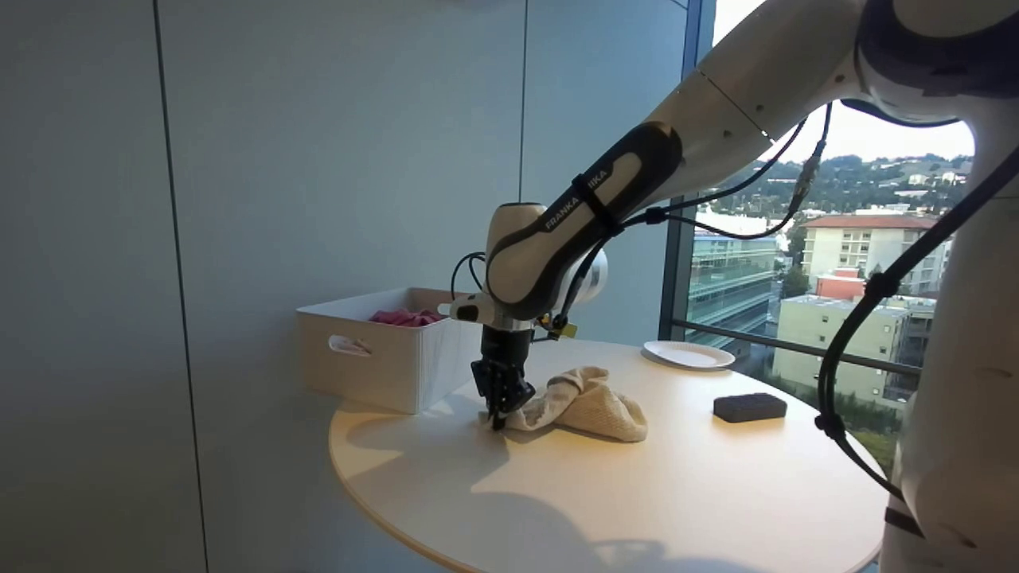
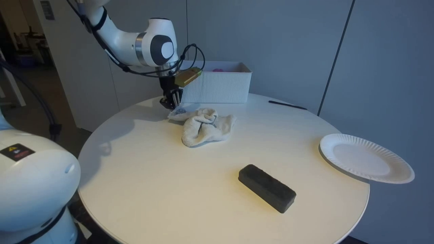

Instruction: Pick up the white towel from the white basket and put it on the table, fold the white towel twice

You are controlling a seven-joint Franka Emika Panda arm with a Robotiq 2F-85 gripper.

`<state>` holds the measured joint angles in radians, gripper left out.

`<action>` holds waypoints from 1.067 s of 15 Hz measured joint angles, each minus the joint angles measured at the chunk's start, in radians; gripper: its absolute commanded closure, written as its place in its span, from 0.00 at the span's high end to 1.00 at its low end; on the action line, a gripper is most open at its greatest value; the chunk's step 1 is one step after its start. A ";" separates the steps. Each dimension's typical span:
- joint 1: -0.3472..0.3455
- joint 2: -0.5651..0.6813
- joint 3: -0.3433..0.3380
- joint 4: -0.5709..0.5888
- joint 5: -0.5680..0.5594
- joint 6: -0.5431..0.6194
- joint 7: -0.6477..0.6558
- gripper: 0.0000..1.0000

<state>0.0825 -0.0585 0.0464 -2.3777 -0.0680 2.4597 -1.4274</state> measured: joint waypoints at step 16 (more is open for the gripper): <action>-0.174 -0.285 -0.045 0.020 -0.386 0.033 0.299 0.07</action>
<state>-0.0915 -0.3431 0.0014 -2.3581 -0.4537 2.4922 -1.1288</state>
